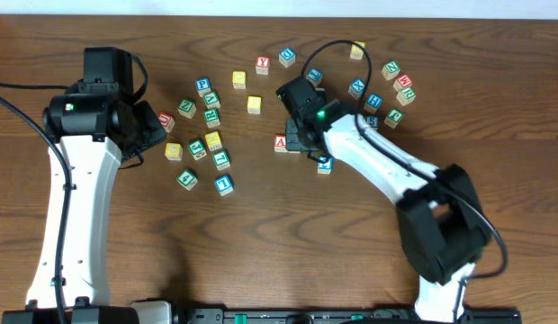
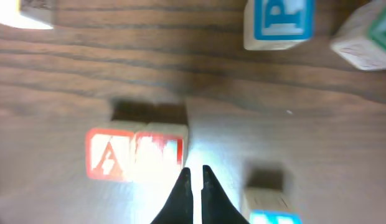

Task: Spell out AI2
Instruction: 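Adjust the I block beside the A block, open and lift the right gripper, then move the right gripper over the blue 2 block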

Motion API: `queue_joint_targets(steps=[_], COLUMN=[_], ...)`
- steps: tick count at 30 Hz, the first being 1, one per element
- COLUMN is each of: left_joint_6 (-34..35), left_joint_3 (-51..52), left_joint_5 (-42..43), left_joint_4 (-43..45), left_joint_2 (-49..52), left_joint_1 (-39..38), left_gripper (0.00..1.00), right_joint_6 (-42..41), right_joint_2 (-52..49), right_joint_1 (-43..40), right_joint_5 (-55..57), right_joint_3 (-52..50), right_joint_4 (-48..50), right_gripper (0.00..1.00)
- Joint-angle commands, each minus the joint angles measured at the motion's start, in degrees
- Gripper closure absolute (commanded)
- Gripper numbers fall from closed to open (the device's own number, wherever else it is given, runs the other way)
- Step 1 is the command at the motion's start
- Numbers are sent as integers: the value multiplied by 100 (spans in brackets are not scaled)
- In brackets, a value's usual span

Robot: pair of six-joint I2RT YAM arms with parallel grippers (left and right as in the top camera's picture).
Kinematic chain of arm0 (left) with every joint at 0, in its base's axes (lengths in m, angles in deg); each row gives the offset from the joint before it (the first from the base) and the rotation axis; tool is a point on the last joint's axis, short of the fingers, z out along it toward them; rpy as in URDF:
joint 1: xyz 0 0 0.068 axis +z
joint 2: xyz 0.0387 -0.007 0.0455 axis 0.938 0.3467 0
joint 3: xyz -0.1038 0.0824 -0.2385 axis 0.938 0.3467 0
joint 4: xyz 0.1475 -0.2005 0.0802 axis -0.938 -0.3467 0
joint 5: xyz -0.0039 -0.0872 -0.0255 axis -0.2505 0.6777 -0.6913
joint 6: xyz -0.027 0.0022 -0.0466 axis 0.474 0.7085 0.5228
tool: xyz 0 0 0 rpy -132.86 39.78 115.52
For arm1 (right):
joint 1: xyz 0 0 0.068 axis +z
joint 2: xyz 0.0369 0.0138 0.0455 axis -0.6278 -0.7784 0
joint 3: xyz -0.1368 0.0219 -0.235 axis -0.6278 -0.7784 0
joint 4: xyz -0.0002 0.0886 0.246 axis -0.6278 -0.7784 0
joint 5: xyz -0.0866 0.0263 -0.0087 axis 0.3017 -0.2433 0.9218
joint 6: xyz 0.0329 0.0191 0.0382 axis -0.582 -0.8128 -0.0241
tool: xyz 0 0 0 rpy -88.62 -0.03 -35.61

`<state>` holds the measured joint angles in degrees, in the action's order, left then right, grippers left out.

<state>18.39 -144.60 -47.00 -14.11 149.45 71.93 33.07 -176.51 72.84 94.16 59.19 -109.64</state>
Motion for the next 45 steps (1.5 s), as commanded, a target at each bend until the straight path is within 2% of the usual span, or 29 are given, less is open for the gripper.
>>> queue_joint_targets(steps=[1, 8, 13, 18, 24, 31, 38, 39, 45], left_joint_6=[-37, -37, -37, -37, -37, -35, -35, -35, -35], left_joint_3=[-20, -20, -20, -20, -20, -20, -20, -20, -20], left_joint_5=[-35, -35, -37, -35, -37, -35, -35, -35, -35], left_joint_4=[-15, -20, -17, -17, -15, -13, -17, -17, -17], left_joint_2=[-20, -20, -20, -20, -20, -20, -20, -20, -20], left_joint_1=[24, 24, 24, 24, 24, 24, 24, 24, 24], left_gripper=[51, 51, 50, 49, 49, 49, 48, 42, 39], right_joint_6=[-57, -229, -227, -216, 328, 466, 470, 498, 1010], right_joint_2=[498, 457, 398, 398, 398, 396, 396, 396, 396], right_joint_1=[-17, -70, -74, -76, -46, -72, -85, -96, -205], right_joint_5=[72, 50, 46, -13, -522, -481, -271, -223, -39], right_joint_3=[-22, -31, -142, -461, -841, -1025, -1436, -1456, -1462], right_joint_4=[-271, -1543, -1904, -1731, -1307, -1123, -492, -461, -46], right_gripper=[96, 98, 99, 99, 99, 97, 93, 93, 92])
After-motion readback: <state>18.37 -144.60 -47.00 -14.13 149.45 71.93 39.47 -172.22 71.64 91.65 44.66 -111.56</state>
